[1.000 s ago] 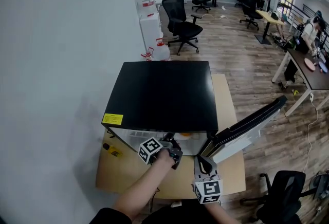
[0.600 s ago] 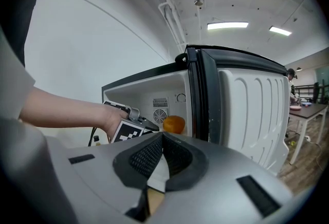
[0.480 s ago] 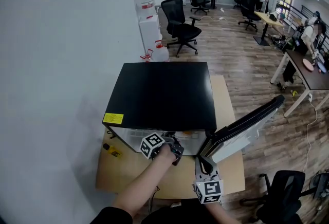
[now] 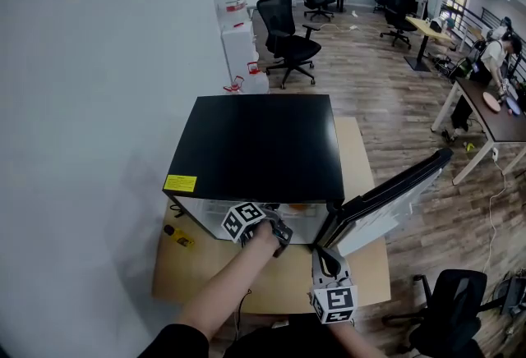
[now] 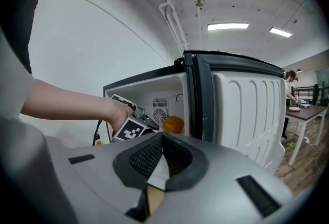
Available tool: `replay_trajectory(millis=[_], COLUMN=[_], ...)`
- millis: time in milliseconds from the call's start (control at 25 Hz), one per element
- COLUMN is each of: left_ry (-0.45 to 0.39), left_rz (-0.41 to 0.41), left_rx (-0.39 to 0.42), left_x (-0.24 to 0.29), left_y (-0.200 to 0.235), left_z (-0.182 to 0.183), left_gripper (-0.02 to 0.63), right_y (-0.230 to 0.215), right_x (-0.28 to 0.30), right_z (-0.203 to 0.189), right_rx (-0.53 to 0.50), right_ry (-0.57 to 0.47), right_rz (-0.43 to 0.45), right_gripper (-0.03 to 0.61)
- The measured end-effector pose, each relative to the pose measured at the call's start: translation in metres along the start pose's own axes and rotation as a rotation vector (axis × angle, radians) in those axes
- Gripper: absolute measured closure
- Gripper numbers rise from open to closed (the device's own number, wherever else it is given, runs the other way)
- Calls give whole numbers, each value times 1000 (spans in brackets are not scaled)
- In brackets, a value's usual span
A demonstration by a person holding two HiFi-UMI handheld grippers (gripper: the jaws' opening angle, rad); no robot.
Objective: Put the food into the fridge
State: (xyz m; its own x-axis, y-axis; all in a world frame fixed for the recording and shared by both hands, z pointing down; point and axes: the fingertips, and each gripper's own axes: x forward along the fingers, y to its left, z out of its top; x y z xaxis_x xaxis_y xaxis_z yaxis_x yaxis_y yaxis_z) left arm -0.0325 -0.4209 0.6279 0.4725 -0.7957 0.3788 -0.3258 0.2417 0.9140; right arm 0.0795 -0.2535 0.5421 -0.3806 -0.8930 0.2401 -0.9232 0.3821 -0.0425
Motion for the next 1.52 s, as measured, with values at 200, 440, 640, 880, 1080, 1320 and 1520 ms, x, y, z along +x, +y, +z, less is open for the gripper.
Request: replay_trajectory(millis=[200,440,640,880,1080,1320,1520], left_ry=[14,8,-24,-2,23,4,78], left_rz=[27,29,30,48,63,108,185], left_rx=[14,41,129,131,131,381,468], left_x=[0,0,-1,0,-1,4,1], left_y=[1,-1,-3,-2,-2,-7,5], left_z=[-3,-2,2,0,-3,8,-5], left_gripper=[592,592,592,592,592,590,556], right_y=[0,2,-3,-7,-5,-5,-3], right_x=[-3,-7,-9,-10,-10,-12,-13], right_z=[0,-4,-3,0,1,2,1], right_rx=[2,14,25,36,29,41,41], right_ry=[-5,-2,-6,-17,-18,-23,-24], right_rz=[1,1,-8,-25,-20,-26,-24], right_gripper=[518,518,518,518,518,518,518])
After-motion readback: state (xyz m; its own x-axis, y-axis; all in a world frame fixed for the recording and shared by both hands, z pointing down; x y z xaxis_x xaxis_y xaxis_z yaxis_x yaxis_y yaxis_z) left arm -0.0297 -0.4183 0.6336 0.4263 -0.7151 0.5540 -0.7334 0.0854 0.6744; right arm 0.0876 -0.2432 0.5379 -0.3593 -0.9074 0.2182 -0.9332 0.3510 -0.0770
